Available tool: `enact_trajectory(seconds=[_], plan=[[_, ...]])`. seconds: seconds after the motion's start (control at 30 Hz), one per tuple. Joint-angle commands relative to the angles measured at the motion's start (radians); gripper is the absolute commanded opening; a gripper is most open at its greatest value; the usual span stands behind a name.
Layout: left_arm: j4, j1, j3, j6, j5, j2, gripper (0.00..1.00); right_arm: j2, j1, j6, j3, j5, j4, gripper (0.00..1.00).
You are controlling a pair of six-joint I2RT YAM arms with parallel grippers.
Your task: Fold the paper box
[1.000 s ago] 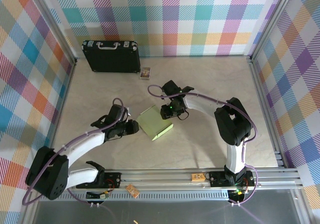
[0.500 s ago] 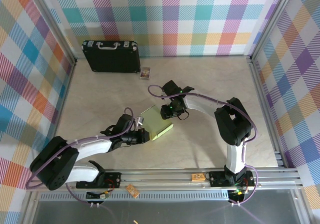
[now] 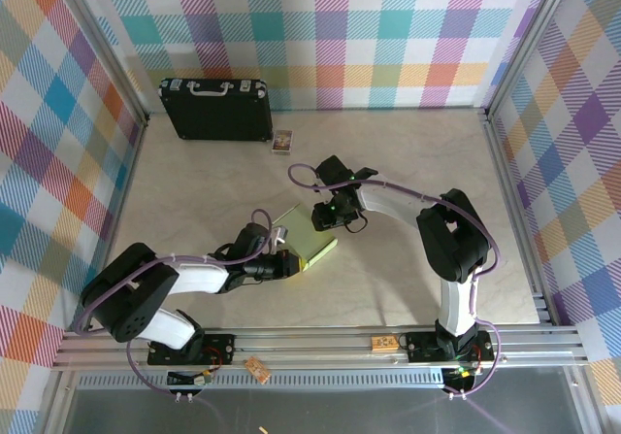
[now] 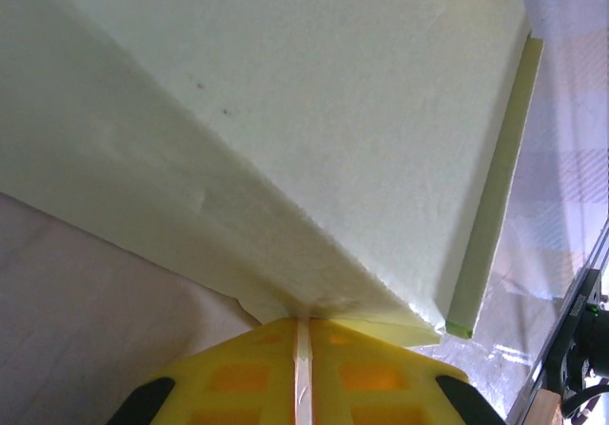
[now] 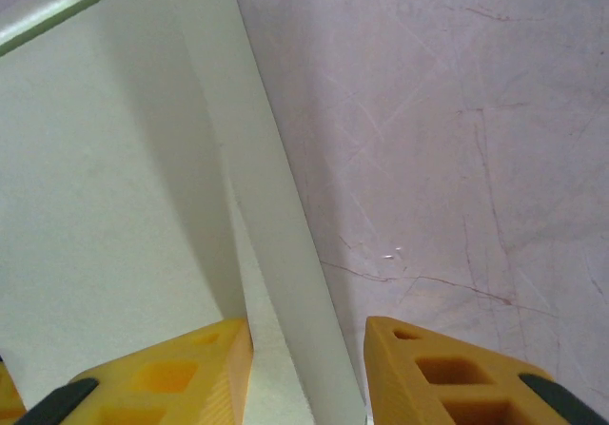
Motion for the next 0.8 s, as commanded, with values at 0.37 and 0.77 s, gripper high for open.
enact_trajectory(seconds=[0.37, 0.77], plan=[[0.407, -0.010, -0.055, -0.125, -0.008, 0.192, 0.19, 0.050, 0.002, 0.041, -0.048, -0.046, -0.065, 0.35], [0.458, -0.010, -0.032, -0.143, -0.059, 0.291, 0.20, 0.010, 0.002, 0.074, -0.067, -0.171, -0.041, 0.33]])
